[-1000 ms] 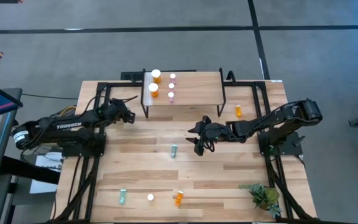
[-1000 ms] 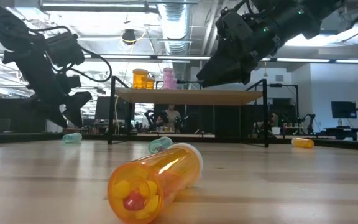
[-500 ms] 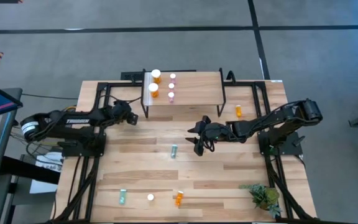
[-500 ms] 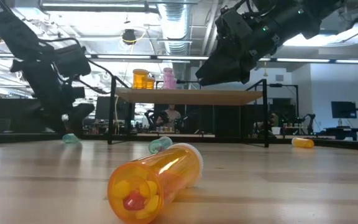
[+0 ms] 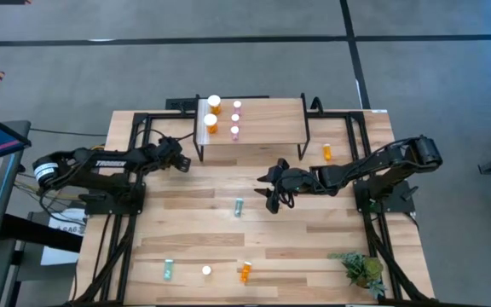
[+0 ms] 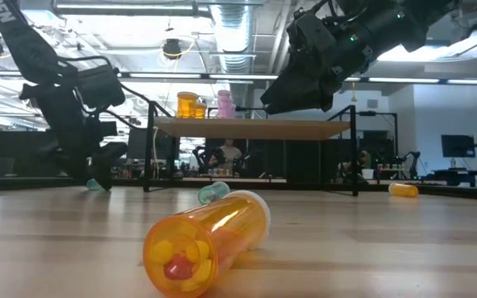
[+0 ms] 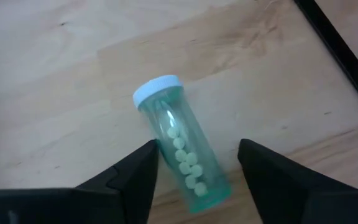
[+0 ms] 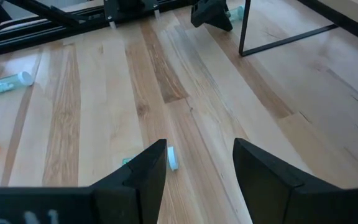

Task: Pick and place medicine bottles onto shelf by color
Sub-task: Put the top small blue pill bottle on the shelf

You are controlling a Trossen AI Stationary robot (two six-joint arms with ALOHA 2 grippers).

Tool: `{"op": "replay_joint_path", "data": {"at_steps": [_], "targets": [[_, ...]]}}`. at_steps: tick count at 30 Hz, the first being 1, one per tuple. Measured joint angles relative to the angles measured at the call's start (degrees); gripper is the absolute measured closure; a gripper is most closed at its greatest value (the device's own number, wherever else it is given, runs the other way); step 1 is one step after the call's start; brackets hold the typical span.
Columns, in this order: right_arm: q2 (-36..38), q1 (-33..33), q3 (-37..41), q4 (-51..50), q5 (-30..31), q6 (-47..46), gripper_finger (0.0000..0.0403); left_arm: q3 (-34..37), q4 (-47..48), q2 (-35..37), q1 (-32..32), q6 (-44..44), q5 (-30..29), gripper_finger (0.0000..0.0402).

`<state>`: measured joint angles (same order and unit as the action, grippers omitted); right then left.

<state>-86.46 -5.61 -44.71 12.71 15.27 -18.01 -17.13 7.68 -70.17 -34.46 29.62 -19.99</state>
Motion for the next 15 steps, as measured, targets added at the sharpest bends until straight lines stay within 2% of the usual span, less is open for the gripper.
{"op": "replay_joint_path", "data": {"at_steps": [8,15], "targets": [[0.0,0.0,0.0,0.0,0.0,0.0,0.0197,-0.1,0.0,0.0,0.0,-0.5,1.2,0.0276],[0.0,0.0,0.0,0.0,0.0,0.0,0.0197,-0.5,1.3,1.6,0.0,-2.5,1.2,0.0308]]}}
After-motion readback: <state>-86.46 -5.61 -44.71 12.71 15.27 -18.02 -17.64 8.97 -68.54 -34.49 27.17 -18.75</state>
